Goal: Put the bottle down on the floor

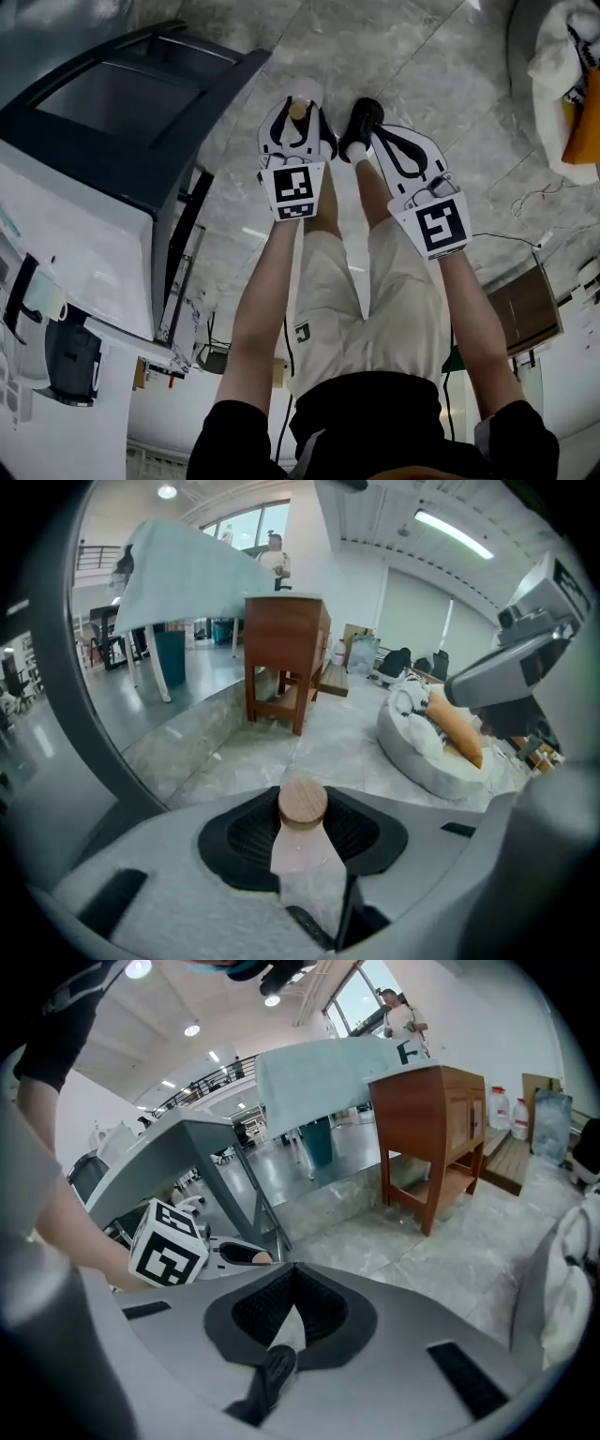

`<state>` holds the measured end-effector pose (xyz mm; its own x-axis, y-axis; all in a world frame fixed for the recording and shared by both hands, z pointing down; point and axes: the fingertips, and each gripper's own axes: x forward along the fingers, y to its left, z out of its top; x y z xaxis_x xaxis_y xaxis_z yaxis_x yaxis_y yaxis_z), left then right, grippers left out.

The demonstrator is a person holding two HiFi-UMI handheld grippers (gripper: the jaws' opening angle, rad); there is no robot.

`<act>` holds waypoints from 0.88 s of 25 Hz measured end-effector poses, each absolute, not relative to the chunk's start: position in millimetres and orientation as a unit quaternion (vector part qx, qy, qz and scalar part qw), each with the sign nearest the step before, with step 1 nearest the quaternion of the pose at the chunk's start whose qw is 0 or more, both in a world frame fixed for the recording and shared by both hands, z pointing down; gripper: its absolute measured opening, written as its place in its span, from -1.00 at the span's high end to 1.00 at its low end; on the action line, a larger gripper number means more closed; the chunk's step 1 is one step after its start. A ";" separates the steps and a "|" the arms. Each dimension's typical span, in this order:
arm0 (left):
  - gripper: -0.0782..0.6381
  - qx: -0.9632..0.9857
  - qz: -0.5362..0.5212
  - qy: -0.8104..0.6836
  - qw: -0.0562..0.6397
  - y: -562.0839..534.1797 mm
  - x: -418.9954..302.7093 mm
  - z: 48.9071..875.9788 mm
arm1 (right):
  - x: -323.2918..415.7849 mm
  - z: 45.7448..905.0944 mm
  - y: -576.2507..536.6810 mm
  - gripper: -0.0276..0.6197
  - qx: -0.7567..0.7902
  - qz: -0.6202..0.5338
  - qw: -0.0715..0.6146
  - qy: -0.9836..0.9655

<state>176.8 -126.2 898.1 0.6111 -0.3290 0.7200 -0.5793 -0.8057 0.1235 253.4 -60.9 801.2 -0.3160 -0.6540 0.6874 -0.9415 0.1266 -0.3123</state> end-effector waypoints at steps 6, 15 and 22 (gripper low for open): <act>0.37 0.865 0.373 -0.271 0.196 -139.1 171.0 996.6 | 258.4 870.6 -62.9 0.90 0.556 0.385 0.202 -0.708; 0.37 0.858 0.395 -0.270 0.187 -147.1 173.7 1116.1 | 262.3 972.7 -66.8 0.90 0.539 0.385 0.226 -0.714; 0.37 0.857 0.427 -0.237 0.164 -150.7 172.1 1198.6 | 261.5 1024.9 -73.2 0.90 0.530 0.371 0.240 -0.724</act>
